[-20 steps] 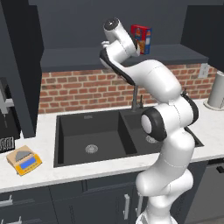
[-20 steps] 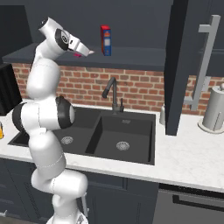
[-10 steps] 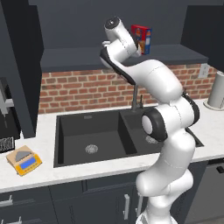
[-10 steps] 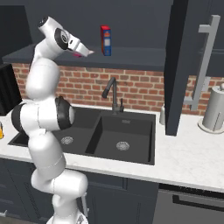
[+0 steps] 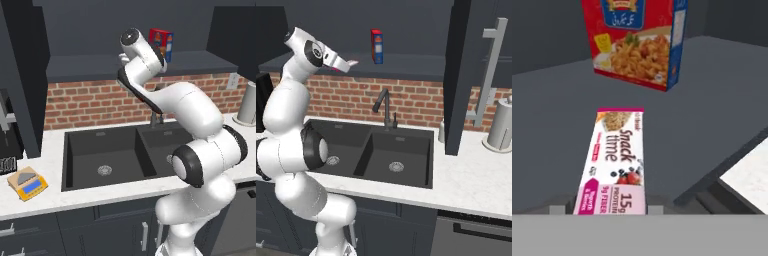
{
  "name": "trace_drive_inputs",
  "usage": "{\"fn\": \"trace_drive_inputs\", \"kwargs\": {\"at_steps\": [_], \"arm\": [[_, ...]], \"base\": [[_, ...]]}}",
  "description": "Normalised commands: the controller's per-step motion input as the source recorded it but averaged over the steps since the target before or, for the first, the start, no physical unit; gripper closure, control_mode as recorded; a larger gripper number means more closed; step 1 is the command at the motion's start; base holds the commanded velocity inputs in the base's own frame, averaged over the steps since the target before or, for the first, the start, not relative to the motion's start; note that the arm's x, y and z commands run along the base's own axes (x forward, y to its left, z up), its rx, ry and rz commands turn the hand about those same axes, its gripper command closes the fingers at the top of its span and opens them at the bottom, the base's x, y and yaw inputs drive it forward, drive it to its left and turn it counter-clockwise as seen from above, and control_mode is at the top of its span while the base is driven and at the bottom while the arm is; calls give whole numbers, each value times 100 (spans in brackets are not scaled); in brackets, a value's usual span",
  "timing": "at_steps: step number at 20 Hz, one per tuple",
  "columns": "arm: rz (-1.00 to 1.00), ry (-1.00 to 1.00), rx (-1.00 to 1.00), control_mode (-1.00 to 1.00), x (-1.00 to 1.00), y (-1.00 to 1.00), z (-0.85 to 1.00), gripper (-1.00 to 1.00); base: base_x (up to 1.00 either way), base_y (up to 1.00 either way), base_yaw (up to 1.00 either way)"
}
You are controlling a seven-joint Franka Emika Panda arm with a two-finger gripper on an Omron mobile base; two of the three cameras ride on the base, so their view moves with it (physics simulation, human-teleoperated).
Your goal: Pick the bar and place it on the digital scale for weighing, and close the cabinet.
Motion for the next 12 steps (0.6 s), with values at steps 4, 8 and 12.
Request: {"fn": "trace_drive_inputs", "kwargs": {"at_steps": [4,8,12], "arm": [[0,-5,0,-100,-100,12,1,100],[0,13,0,-100,-98,40,34,100],[0,14,0,-100,-99,27,33,100]], "base": [[0,0,0],[0,0,0],[0,0,0]]}}
